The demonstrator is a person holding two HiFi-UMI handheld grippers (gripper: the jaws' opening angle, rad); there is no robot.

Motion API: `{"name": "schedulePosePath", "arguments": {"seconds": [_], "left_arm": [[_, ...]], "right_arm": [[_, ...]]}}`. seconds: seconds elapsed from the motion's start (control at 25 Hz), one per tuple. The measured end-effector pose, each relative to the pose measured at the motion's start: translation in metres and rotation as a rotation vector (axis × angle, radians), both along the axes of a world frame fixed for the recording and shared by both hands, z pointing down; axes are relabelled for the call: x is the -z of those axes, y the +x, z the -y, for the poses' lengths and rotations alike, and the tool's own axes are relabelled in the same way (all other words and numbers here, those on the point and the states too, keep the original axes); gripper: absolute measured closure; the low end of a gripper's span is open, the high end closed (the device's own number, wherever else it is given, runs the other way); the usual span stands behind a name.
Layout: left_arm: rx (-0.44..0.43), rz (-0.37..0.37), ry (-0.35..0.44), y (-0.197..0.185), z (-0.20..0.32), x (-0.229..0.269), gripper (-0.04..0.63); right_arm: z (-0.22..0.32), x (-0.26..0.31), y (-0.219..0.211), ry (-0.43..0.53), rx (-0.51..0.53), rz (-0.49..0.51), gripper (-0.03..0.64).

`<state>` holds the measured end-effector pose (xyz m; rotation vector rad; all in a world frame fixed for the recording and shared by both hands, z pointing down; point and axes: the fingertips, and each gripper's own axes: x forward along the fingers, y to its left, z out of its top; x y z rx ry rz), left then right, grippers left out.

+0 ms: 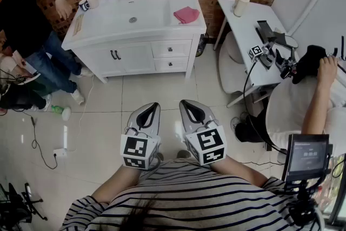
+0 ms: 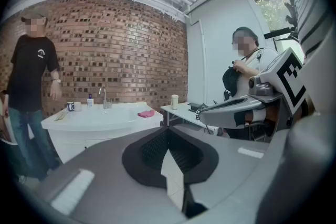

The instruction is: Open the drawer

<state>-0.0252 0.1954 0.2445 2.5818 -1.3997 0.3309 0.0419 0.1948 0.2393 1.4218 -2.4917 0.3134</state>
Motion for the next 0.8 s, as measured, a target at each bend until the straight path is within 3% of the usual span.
{"name": "schedulePosePath", "arguments": {"seconds": [0.4, 0.64, 0.8], "left_arm": [[0.047, 0.042, 0.008, -0.012, 0.041, -0.024, 0.580], [0.038, 0.031, -0.022, -0.037, 0.126, -0.051, 0.580], [-0.021, 0.042, -0.056, -0.053, 0.203, -0.067, 0.580]], "right_arm": [[0.045, -0.030, 0.031, -0.019, -0.056, -0.027, 0.615], [0.130, -0.064, 0.022, -0.054, -0.100, -0.081, 0.615], [0.205, -0.082, 0.013, -0.100, -0.159, -0.112, 0.615]]}}
